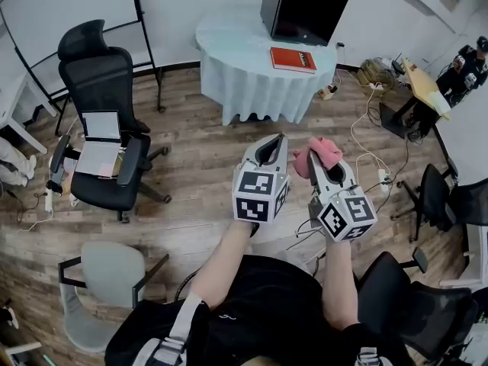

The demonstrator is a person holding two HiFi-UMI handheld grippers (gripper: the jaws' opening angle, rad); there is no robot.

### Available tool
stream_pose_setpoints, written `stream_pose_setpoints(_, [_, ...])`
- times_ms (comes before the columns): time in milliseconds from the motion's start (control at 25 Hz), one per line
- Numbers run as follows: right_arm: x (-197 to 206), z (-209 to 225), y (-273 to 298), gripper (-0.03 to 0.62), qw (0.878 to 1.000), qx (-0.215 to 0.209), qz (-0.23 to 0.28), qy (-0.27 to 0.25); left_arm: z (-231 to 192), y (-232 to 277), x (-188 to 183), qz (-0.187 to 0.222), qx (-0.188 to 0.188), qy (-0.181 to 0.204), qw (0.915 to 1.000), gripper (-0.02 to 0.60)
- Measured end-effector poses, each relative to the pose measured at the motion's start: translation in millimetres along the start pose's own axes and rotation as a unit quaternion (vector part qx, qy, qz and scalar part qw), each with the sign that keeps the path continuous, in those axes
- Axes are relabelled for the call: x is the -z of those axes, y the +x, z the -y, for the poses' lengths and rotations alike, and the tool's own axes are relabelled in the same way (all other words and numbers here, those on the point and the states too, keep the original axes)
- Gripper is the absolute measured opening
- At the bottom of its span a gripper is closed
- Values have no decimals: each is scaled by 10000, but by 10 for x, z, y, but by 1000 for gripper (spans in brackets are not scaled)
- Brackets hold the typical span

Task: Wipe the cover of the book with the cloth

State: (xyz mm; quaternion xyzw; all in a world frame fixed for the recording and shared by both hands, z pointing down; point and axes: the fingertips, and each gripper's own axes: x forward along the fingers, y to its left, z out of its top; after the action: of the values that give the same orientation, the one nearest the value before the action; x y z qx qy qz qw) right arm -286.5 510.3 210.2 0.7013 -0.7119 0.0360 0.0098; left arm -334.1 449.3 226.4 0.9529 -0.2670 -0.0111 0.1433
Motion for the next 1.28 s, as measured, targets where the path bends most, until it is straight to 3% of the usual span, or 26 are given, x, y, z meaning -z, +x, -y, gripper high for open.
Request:
stream_pose_setpoints(360, [60,88,86,95,9999,84,-90,76,-131,36,45,-125,3,-125,9998,14])
stream_pose_setpoints(880, [377,233,180,95,9983,60,-530,220,-202,227,410,-618,-12,-382,9974,14])
stream_pose_setpoints(1280, [646,1085,475,95,9940,520,-742,611,-308,848,832,-1190,-43,-505,9916,14])
